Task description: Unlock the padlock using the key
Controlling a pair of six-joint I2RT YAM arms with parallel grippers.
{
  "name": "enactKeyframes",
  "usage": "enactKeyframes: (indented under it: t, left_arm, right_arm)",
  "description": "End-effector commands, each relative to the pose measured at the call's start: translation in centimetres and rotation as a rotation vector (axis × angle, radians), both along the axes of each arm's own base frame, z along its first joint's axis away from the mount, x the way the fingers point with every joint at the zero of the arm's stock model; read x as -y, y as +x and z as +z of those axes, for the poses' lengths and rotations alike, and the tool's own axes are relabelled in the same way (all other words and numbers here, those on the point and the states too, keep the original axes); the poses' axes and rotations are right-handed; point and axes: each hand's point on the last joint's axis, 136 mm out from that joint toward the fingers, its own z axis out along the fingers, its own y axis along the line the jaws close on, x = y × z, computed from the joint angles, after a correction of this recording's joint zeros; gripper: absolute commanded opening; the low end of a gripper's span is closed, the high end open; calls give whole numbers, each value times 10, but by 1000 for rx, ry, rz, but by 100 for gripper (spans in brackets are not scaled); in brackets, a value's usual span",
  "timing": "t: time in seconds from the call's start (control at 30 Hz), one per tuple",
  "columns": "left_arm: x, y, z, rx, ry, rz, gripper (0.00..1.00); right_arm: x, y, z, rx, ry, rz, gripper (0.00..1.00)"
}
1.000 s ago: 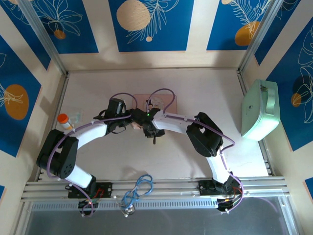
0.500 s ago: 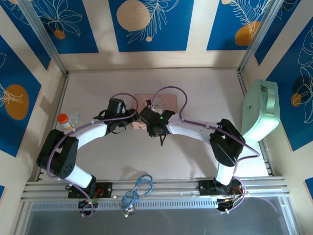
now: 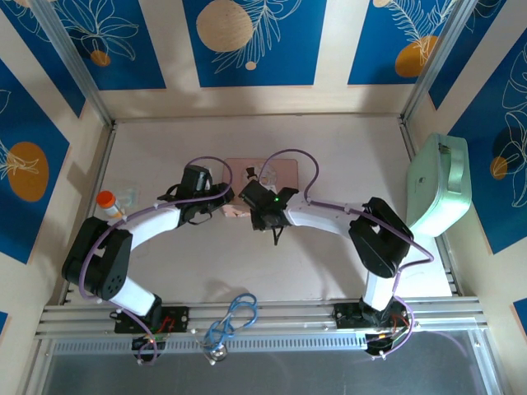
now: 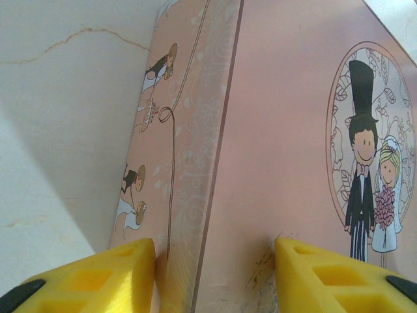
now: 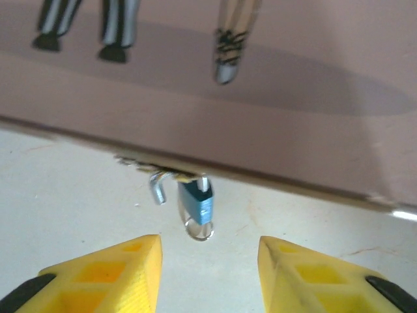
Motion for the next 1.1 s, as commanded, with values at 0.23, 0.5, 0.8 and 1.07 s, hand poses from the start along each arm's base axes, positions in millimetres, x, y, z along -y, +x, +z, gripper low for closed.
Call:
enactKeyframes:
  t: [0.23, 0.5, 0.8, 1.07]
  left_arm:
    - [-1, -11, -20, -83, 4, -10, 47]
    - [-2, -11, -20, -84, 5, -6, 47]
    - [-3, -12, -24, -86, 6, -4, 46]
    - [-2, -11, -27, -89, 1, -6, 46]
  right_arm:
    - [-4, 1, -24, -72, -110, -20, 49]
    - [10, 5, -28, -72, -231, -63, 33]
    - [12, 0, -20, -43, -369, -28, 9]
    - [10, -2, -32, -38, -575, 38, 6]
